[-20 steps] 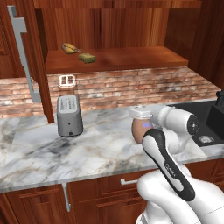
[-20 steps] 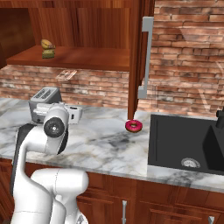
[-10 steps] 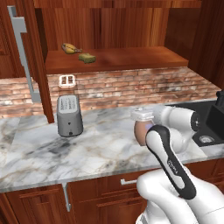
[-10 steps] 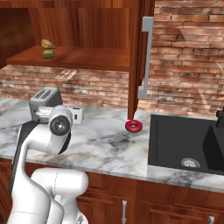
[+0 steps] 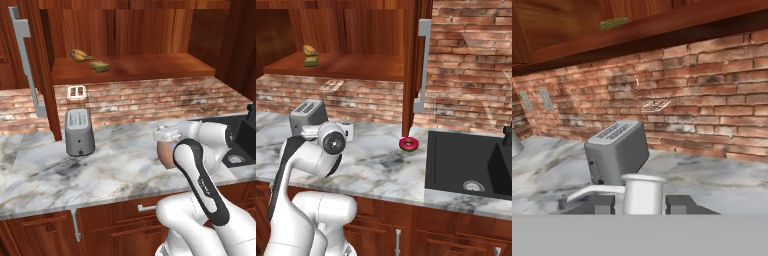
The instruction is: Pick the sponge and soap dispenser from the cabinet and place them on the counter.
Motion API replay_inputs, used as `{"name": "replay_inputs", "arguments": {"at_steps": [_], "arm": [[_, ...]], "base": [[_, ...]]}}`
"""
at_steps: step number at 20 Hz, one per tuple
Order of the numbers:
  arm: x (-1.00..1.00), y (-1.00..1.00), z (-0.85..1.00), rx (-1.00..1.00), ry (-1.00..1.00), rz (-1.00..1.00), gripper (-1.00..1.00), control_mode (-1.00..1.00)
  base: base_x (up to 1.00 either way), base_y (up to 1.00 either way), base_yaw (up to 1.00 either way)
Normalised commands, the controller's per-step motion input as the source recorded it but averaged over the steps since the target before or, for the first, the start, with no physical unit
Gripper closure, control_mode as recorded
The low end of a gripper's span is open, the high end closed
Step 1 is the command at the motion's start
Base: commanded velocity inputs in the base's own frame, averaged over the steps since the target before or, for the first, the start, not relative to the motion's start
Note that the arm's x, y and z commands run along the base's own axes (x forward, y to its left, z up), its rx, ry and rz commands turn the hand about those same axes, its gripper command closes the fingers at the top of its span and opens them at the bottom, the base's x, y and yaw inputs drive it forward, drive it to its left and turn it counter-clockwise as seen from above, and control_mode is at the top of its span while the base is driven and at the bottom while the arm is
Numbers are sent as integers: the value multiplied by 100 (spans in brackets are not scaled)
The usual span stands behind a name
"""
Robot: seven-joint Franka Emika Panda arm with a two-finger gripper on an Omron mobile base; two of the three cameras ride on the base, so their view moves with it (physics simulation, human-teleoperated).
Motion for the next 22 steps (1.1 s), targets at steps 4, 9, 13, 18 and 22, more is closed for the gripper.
{"name": "replay_inputs", "arguments": {"at_steps": [4, 9, 13, 18, 22], "arm": [[8, 23, -42, 1, -19, 6, 100, -100], [9, 24, -28, 3, -21, 7, 100, -100], [0, 12, -12, 7, -23, 9, 100, -100], [0, 7, -12, 8, -22, 9, 100, -100], [-9, 0, -24, 6, -11, 5, 100, -100]], "base": [[0, 0, 0], [0, 0, 0], [0, 0, 0], [0, 0, 0], [0, 0, 0]]}}
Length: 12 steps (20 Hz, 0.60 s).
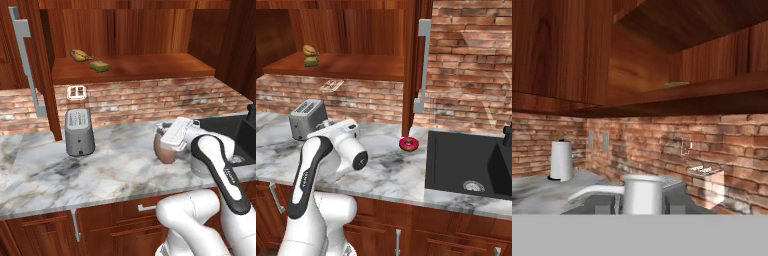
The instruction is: Pick the sponge and soap dispenser from the cabinet and place them on the counter.
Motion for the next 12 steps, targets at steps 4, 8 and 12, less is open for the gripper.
{"name": "replay_inputs", "arguments": {"at_steps": [4, 8, 12], "arm": [[-3, 2, -46, 8, -7, 4, 100, -100], [-13, 4, -44, 12, -7, 5, 100, -100], [-28, 8, -68, 15, -8, 4, 100, -100]], "base": [[0, 0, 0], [0, 0, 0], [0, 0, 0]]}}
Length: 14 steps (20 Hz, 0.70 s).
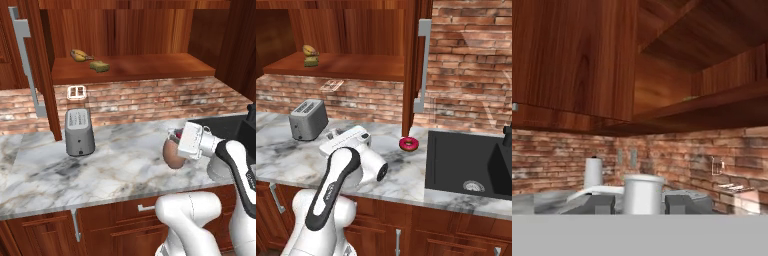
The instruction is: Pick the sponge and soap dispenser from the cabinet and place them on the counter.
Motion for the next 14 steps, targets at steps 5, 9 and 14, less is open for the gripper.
{"name": "replay_inputs", "arguments": {"at_steps": [5, 9, 14], "arm": [[-16, 12, -71, 16, -11, 4, 100, -100], [-12, 20, -58, 12, -11, 6, 100, -100], [-1, 37, -32, 4, -7, 7, 100, -100]], "base": [[0, 0, 0], [0, 0, 0], [0, 0, 0]]}}
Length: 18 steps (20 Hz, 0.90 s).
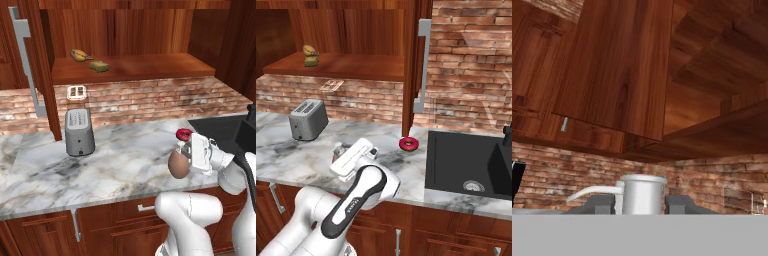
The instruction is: Pick the sponge and soap dispenser from the cabinet and place them on the counter.
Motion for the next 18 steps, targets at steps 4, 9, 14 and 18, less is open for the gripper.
{"name": "replay_inputs", "arguments": {"at_steps": [4, 9, 14, 18], "arm": [[0, 29, -13, 0, -2, 7, 100, -100], [0, 19, -18, 0, 0, 5, 100, -100], [0, 7, -23, 0, 0, 3, 100, -100], [1, 8, -28, 0, 0, 2, 100, -100]], "base": [[0, 0, 0], [0, 0, 0], [0, 0, 0], [0, 0, 0]]}}
